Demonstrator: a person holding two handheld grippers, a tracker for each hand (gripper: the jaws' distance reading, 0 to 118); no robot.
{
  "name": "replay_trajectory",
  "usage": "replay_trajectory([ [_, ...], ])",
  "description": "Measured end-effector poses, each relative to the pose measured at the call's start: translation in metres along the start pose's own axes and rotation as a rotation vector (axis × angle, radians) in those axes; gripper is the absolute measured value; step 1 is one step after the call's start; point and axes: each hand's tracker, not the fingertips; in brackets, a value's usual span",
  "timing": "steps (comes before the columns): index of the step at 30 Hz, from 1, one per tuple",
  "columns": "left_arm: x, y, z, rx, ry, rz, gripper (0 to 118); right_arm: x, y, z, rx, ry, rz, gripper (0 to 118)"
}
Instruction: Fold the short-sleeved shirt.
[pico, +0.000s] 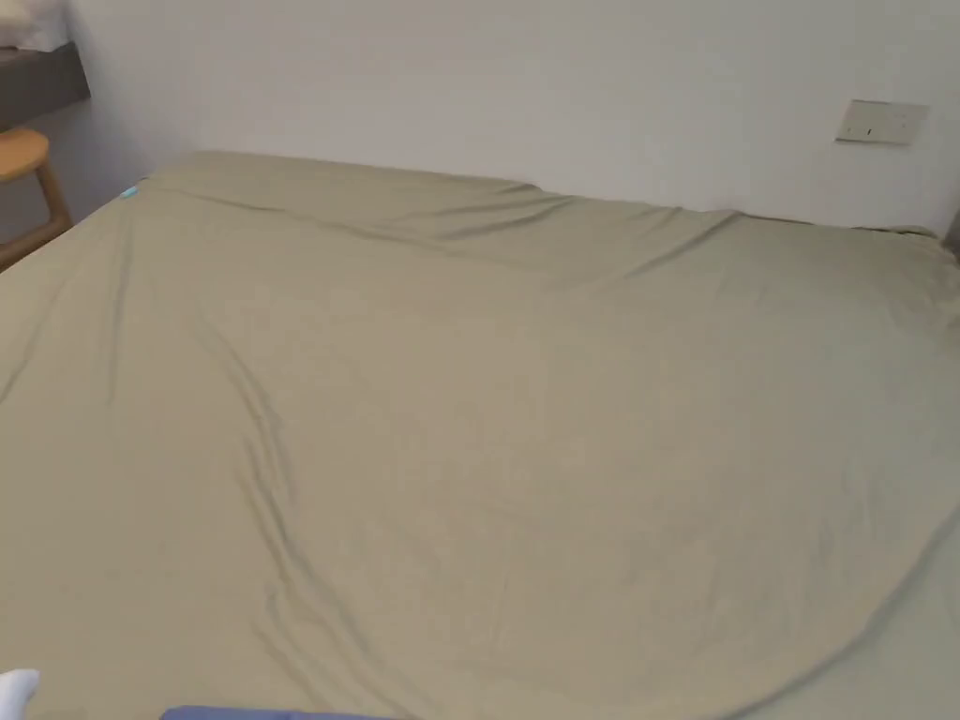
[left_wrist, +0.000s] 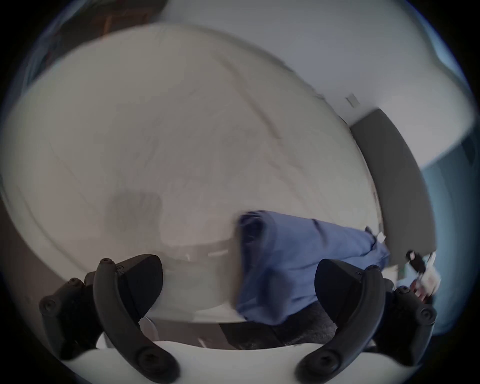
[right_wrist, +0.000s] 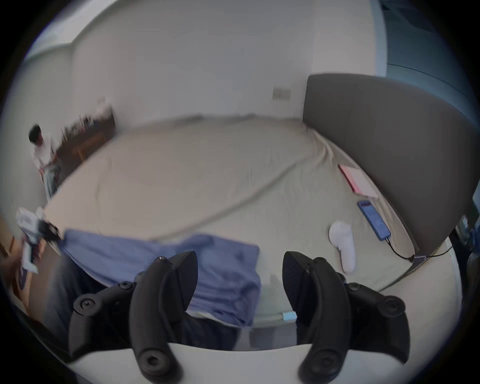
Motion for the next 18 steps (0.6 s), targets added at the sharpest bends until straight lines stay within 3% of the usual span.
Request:
replay_trajectory([
  [1,-0.009,0.004,-0.009,-0.044,-0.046,0.044,118,-0.003,0.006,0.009,0.036,0.005,-0.026,43],
  [2,-0.007,0.005,-0.003,0.027,-0.121,0.009,118,-0.008,0.013,0.02,0.088,-0.008,-0.045,8],
  [4,-0.005,0.013,-0.005,0.017,-0.279,0.019,118,-0.015,0.024,0.033,0.157,-0.104,-0.032,8],
  [6,-0.002,0.013,-0.031,-0.096,-0.452,0.171,118,-0.024,0.031,0.049,0.215,-0.068,-0.079,8],
  [8,-0.004,0.016,-0.054,-0.141,-0.503,0.195,118,-0.036,0.037,0.056,0.255,-0.034,-0.126,8],
  [10,0.004,0.02,-0.062,-0.122,-0.507,0.135,118,-0.048,0.037,0.057,0.268,-0.022,-0.117,8],
  [14,0.006,0.013,-0.065,-0.118,-0.59,0.178,116,-0.068,0.028,0.046,0.221,0.027,-0.141,8],
  [15,0.006,0.012,-0.061,-0.111,-0.58,0.162,90,-0.069,0.026,0.043,0.208,0.041,-0.152,8],
  [16,0.007,0.011,-0.056,-0.067,-0.505,0.113,29,-0.072,0.025,0.042,0.204,0.045,-0.16,8],
  [17,0.009,0.011,-0.054,-0.04,-0.38,0.058,12,-0.075,0.023,0.041,0.204,0.053,-0.167,8],
  [18,0.01,0.01,-0.047,-0.023,-0.259,0.055,12,-0.074,0.02,0.038,0.204,0.057,-0.178,8],
])
